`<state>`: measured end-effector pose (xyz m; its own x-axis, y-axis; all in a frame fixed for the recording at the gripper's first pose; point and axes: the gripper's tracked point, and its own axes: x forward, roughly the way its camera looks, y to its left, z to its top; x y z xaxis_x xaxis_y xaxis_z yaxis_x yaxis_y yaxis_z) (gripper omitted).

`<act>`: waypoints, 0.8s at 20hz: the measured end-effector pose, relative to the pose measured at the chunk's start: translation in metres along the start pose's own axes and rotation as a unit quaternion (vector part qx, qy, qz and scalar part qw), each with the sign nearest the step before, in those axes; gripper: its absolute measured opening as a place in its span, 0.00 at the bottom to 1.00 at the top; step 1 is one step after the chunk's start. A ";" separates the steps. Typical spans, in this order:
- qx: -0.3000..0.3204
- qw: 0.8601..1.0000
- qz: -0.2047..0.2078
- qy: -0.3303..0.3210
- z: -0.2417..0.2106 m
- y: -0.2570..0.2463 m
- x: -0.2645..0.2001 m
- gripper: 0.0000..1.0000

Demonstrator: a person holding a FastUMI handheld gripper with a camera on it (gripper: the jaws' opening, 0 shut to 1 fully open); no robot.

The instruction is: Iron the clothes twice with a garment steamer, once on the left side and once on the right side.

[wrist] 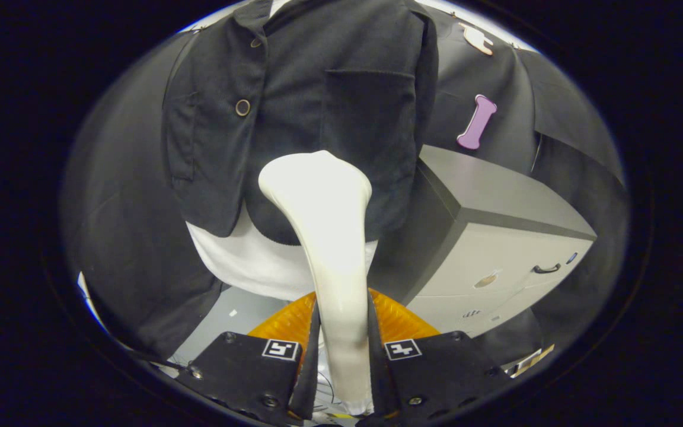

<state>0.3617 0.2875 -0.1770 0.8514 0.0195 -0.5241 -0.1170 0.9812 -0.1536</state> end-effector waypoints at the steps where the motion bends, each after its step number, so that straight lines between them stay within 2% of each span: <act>1: 0.004 1.000 0.001 -0.001 0.003 -0.001 -0.002 0.39; 4: 0.015 1.000 0.004 -0.014 0.021 -0.005 -0.017 0.39; 9: 0.028 0.996 0.015 -0.080 0.086 -0.009 -0.066 0.39; 16: 0.025 0.985 0.044 -0.167 0.181 0.024 -0.147 0.39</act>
<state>0.3261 0.3432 0.0483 0.9608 0.1580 -0.2280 -0.1788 0.9811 -0.0738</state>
